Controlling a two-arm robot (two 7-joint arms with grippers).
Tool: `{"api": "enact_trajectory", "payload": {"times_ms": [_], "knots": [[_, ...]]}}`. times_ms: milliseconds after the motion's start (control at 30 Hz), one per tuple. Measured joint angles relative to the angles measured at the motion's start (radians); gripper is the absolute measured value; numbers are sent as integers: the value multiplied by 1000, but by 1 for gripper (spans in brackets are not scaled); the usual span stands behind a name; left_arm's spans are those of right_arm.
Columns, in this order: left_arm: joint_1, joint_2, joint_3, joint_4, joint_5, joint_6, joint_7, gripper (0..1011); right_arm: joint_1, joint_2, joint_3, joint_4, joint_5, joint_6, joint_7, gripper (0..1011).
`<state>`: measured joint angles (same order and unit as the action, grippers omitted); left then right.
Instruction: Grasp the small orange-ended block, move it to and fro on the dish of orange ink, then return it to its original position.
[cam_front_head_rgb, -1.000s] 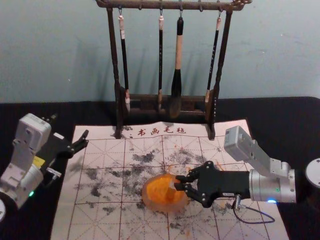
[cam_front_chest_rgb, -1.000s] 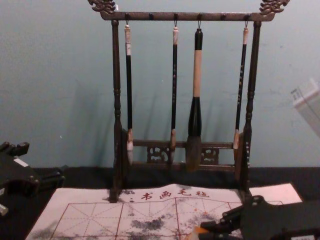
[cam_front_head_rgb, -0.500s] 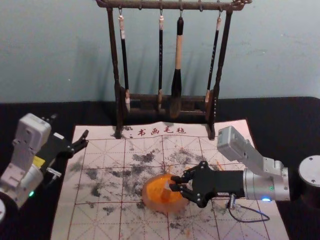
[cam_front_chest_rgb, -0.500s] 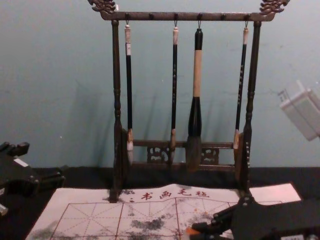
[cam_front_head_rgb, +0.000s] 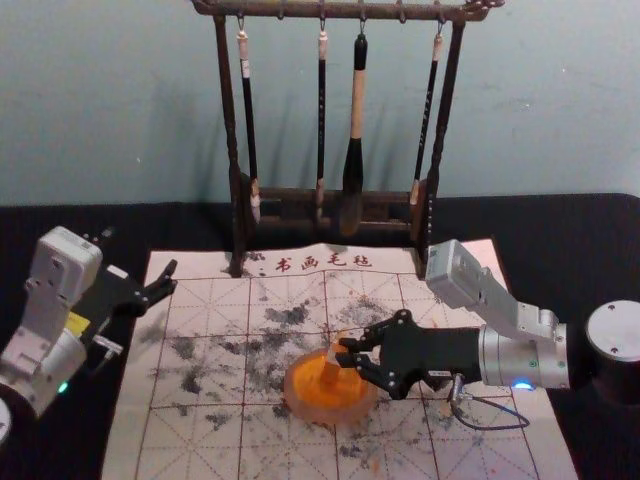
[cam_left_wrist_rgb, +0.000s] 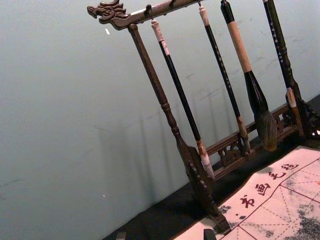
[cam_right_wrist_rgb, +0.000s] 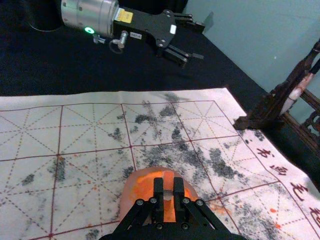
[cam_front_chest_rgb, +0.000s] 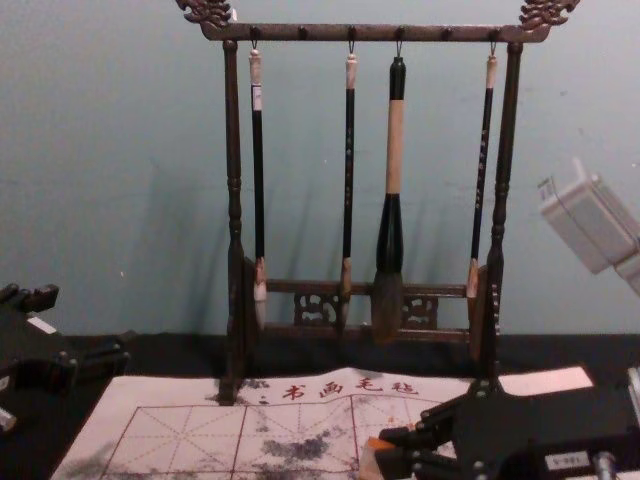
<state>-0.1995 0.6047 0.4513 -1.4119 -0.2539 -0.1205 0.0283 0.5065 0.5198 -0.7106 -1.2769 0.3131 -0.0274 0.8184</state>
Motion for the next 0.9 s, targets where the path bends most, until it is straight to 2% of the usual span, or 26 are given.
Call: {"api": "enact_trajectory", "payload": {"times_ms": [333,600,900], "knots": [[0,0,0,0,0,0,0,1002,7,7,12,16,-5,-5,-7,81],[0,0,0,0,0,0,0,1001,-21,42,26,-23,3,-6,-7,81],[0,0,0,0,0,0,0,1001,-48,70,26,-72,8,-6,6,81]]}}
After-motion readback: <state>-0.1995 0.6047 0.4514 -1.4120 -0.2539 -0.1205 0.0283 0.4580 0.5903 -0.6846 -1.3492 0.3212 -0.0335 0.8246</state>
